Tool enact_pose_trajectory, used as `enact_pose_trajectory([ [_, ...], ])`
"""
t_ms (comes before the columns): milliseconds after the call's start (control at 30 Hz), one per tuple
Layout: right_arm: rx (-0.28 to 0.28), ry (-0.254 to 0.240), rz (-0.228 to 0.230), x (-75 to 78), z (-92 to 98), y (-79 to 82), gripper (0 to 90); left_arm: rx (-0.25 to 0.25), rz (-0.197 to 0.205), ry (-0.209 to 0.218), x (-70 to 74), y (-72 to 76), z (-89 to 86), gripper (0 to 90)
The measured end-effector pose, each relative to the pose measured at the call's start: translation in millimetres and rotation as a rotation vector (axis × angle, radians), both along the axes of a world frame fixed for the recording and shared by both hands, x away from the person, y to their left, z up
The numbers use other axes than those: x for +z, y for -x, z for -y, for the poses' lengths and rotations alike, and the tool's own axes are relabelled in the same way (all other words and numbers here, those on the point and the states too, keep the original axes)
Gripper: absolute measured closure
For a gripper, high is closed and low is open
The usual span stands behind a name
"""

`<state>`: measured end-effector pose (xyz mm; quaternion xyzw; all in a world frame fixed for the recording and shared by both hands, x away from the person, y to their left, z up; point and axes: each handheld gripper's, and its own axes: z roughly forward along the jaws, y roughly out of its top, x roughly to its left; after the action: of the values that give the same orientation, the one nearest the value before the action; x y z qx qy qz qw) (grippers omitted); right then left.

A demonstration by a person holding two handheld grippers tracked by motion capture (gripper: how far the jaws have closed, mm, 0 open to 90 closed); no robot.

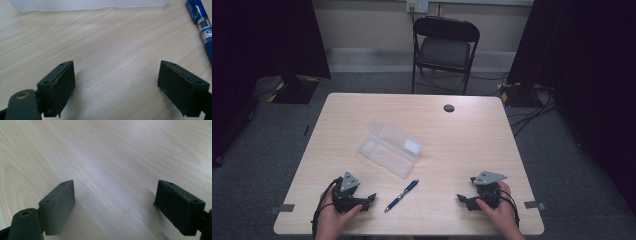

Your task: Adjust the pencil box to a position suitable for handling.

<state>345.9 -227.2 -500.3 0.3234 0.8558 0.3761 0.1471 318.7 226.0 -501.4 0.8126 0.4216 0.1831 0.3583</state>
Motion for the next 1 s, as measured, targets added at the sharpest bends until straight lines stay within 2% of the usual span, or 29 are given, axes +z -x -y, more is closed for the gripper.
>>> enact_pose_trajectory([
  [333, 0.0, 0.0, 0.0, 0.0, 0.0, 0.0, 15.3, 0.0, 0.0, -0.003, 0.3, -0.4, -0.2, 14.5],
  [433, 0.001, -0.001, -0.001, 0.0, 0.1, 0.0, 15.3, -0.033, 0.004, 0.002, 1.0, -1.7, 0.5, 18.5],
  [500, 0.001, -0.001, -0.001, 0.0, 0.0, 0.0, 15.3, -0.049, 0.014, -0.011, 2.1, -4.8, 1.4, 20.1],
  [600, 0.001, -0.001, 0.0, 0.0, 0.1, 0.0, 15.3, -0.058, 0.018, 0.004, 4.1, -9.6, 2.7, 20.0],
  [667, 0.0, -0.001, -0.001, 0.1, 0.0, 0.1, 15.3, -0.058, 0.033, 0.042, 9.4, -16.8, 7.3, 20.2],
  [733, 0.001, -0.001, -0.001, 0.0, 0.0, 0.0, 15.3, -0.071, 0.04, 0.045, 12.8, -21.3, 10.9, 21.1],
  [833, 0.0, -0.001, -0.002, 0.1, 0.0, 0.0, 15.3, -0.076, 0.024, 0.071, 14.5, -27.1, 18.5, 21.7],
  [967, 0.0, 0.0, 0.0, 0.0, 0.0, 0.0, 15.3, -0.1, 0.017, 0.056, 12.4, -33.6, 33.3, 23.0],
  [1000, 0.0, 0.0, 0.0, 0.0, 0.0, 0.0, 15.3, -0.11, 0.014, 0.081, 11.3, -35.9, 37.5, 23.2],
])
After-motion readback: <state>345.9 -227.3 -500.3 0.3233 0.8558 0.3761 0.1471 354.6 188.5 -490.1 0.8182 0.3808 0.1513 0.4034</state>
